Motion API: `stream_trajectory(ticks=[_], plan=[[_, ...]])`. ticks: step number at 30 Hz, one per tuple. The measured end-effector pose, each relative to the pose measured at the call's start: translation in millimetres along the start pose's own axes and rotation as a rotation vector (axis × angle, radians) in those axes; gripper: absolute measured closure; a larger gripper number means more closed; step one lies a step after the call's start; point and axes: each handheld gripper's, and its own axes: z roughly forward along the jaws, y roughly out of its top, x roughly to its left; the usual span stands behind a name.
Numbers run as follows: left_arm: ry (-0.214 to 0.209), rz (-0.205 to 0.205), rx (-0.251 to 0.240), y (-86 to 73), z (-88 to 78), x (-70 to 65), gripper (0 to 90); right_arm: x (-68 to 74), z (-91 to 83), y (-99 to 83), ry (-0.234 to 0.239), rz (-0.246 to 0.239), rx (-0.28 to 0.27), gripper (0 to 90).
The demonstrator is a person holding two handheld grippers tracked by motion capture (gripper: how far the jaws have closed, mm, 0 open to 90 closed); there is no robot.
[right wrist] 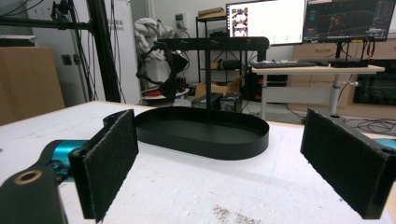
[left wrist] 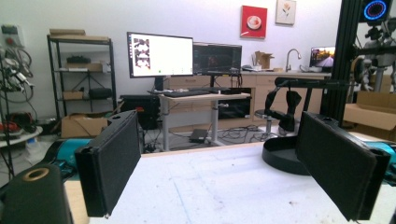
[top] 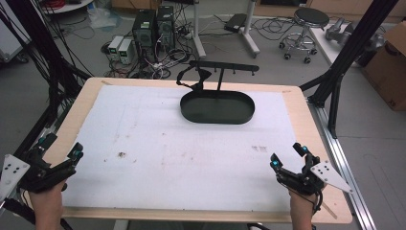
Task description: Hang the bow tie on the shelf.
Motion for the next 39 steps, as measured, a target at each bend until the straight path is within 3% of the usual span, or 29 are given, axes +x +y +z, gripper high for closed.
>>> stream_trajectory(ticks=[8, 19, 39], plan=[[-0.006, -0.015, 0.014, -12.1, -1.6, 0.3, 14.4, -2.4, 1.5, -1.8, -0.007, 0.001, 0.011, 10.1], [-0.012, -0.072, 0.03, -24.8, 1.3, 0.0, 14.4, -1.7, -0.4, -0.1, -0.008, 0.0, 0.008, 10.1], [-0.019, -0.075, 0.047, -27.6, 3.7, 1.2, 14.4, -0.3, 1.1, -1.2, -0.008, -0.011, 0.018, 10.1]])
